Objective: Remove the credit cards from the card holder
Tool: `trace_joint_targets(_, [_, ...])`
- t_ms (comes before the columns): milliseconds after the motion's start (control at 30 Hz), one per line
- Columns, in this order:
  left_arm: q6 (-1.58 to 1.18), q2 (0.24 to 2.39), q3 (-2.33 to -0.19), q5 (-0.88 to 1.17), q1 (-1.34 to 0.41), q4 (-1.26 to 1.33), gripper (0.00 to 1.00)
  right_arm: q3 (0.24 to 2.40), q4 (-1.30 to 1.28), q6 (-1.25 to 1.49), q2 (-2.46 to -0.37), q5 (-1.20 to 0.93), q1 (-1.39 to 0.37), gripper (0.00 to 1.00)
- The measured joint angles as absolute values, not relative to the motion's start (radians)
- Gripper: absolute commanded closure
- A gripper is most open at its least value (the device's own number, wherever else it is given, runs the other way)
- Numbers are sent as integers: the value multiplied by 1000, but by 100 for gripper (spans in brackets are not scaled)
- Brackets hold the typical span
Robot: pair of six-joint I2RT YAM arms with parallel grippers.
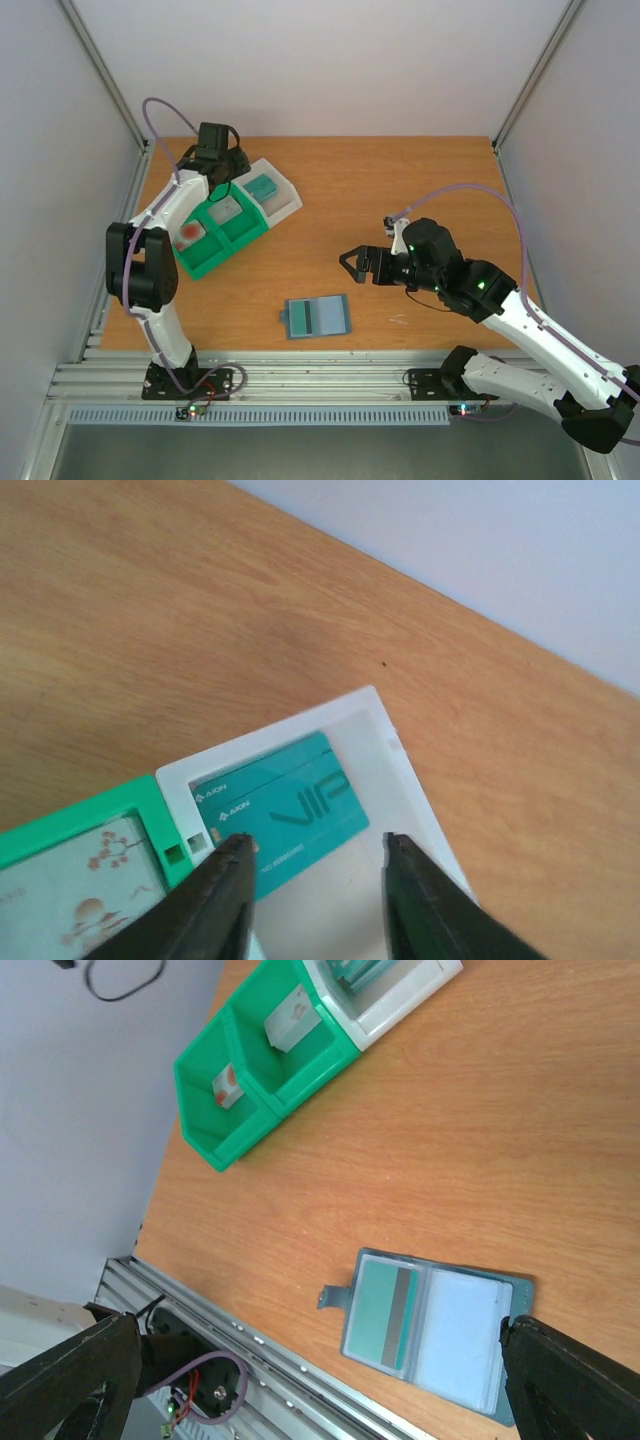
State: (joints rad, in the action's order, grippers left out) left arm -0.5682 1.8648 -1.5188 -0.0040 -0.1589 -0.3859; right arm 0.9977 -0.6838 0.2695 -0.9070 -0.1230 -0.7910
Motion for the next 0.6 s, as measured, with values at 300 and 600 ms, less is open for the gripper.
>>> trace_joint_targets(300, [-363,1808,-1509,68,-213,-479,100,998,-699,270,-899,-126,-791,2])
trace_joint_targets(600, [-258,1978,-1567,139,-262,-532,100,998,-698,270,-902,-128,-791,1])
